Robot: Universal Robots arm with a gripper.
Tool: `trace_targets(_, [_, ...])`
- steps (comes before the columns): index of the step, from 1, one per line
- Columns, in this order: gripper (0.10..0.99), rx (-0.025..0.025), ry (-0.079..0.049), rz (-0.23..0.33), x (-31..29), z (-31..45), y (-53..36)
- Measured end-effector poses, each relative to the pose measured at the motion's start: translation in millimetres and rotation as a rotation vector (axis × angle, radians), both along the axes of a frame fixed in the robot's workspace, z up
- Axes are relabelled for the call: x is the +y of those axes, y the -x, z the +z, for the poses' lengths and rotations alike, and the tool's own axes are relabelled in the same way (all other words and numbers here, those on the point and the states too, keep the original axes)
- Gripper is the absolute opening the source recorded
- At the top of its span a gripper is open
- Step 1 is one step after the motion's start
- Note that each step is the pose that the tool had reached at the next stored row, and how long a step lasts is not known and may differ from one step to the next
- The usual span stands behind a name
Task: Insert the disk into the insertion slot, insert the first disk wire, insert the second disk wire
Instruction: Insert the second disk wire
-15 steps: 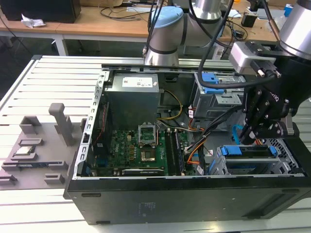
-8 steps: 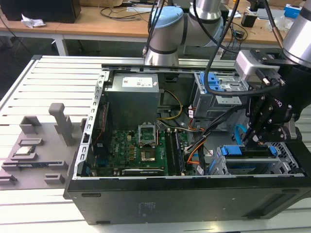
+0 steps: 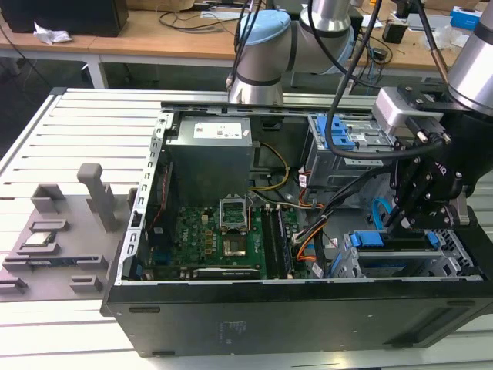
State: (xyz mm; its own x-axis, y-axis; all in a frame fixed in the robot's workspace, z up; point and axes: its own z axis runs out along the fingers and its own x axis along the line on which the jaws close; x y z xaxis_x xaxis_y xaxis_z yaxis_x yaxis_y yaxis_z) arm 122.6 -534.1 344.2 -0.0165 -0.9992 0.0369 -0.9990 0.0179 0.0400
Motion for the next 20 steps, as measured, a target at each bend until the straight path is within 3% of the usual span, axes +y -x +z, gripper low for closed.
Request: trace_targets(20, [0.161,0.0000,0.000,0.001,-0.1,-4.2,-5.6])
